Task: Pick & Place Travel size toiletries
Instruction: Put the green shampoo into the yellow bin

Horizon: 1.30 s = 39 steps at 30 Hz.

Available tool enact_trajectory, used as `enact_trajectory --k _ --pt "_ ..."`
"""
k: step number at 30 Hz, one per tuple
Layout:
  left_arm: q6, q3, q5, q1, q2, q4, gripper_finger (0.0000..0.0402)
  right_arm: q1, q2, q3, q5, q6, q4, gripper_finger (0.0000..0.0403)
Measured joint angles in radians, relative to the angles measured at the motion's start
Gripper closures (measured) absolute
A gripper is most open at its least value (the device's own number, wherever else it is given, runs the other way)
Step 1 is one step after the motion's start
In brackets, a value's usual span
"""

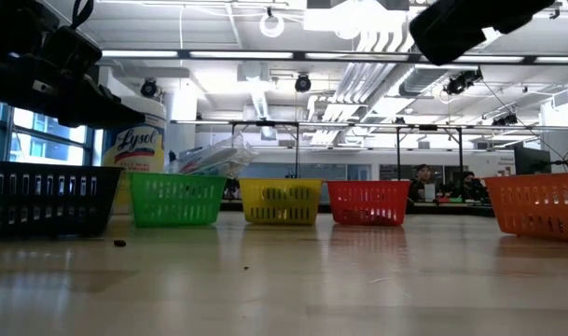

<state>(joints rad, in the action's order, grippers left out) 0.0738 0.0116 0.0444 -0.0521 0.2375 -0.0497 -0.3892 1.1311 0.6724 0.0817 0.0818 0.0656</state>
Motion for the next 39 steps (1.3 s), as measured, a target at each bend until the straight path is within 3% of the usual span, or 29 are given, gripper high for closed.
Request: enact_trajectory --k 9,13,23,31,39 --pt "0.0 0.0 0.0 0.0 0.001 0.009 0.0401 -0.12 0.284 0.31 -0.003 -0.147 0.324 0.0176" --pt "0.0 0.0 0.0 0.0 0.001 0.016 0.0401 -0.178 0.369 0.394 -0.003 -0.147 0.37 0.0135" --pt "-0.001 0.0 0.0 0.0 0.001 0.015 0.0401 -0.267 0.437 0.437 0.015 -0.153 0.49 0.0112" --pt "-0.001 0.0 0.0 0.0 0.001 0.024 0.0401 -0.277 0.451 0.438 -0.004 -0.195 0.469 0.011" --pt "-0.001 0.0 0.0 0.0 0.001 0.03 0.0401 -0.279 0.584 0.439 -0.062 -0.274 0.488 0.011"
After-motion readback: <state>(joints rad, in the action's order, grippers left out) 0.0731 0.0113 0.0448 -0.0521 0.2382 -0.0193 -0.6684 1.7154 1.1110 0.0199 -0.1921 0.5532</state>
